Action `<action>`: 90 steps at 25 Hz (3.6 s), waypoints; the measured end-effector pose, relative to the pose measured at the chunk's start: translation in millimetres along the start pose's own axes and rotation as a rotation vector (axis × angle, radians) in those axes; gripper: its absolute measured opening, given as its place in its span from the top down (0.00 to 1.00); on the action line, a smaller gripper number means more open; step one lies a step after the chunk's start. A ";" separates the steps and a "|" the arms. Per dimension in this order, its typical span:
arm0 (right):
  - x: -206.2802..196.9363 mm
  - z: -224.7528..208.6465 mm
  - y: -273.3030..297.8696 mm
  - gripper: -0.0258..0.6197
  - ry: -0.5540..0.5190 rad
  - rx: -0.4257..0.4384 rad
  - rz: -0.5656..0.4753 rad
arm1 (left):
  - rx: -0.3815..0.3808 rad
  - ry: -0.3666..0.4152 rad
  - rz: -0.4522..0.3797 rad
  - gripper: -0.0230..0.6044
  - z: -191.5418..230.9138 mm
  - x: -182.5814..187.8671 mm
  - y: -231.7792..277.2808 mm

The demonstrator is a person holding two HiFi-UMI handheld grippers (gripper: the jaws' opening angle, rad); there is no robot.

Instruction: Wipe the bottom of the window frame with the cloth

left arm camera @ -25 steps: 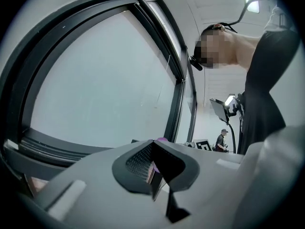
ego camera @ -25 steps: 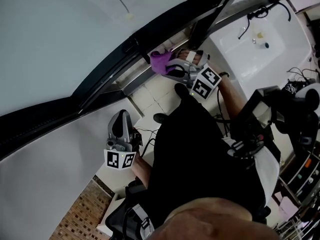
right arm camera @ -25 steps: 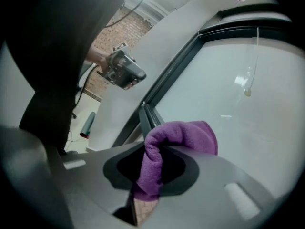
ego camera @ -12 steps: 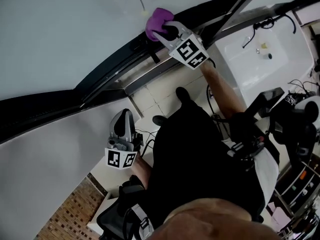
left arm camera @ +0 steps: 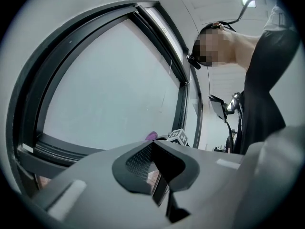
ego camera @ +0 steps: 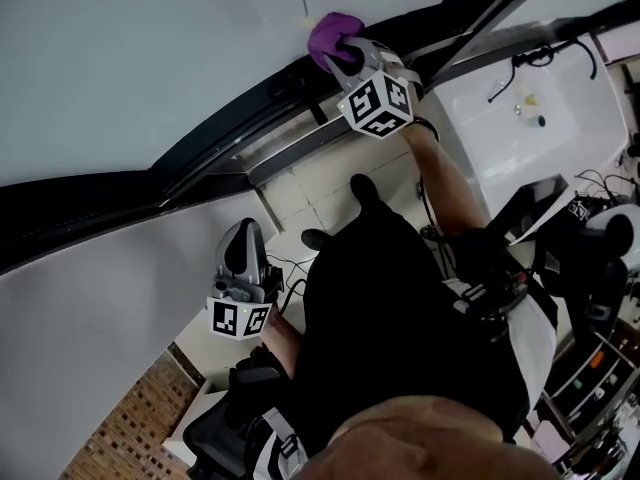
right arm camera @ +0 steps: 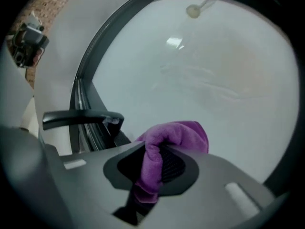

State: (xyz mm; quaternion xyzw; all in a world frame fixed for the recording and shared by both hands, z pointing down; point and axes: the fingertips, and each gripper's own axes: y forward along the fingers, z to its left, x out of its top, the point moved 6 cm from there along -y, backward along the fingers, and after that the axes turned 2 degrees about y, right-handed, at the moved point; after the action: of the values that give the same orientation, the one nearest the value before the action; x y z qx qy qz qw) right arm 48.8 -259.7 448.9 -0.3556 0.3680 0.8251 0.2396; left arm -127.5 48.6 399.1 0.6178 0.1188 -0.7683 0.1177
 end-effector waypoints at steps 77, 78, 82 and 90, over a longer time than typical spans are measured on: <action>-33.7 -12.9 14.2 0.86 0.076 0.014 0.123 | -0.106 -0.026 -0.008 0.96 -17.1 -3.2 46.1; -37.3 -16.7 13.2 0.86 0.066 -0.001 0.132 | -0.112 -0.023 -0.005 0.96 -18.0 -2.7 48.5; -62.3 -45.2 3.0 0.86 0.060 -0.082 0.183 | -0.132 -0.011 0.003 0.96 -23.8 -0.3 58.0; -130.9 -126.5 -24.8 0.86 0.111 -0.252 0.337 | -0.150 -0.002 0.039 0.96 -31.9 -5.2 75.6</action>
State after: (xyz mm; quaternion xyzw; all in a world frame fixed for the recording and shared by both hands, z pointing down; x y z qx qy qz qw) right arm 199.8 -360.3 477.7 -0.3614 0.3286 0.8720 0.0313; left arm -72.3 -12.1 394.7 0.6089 0.1639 -0.7553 0.1787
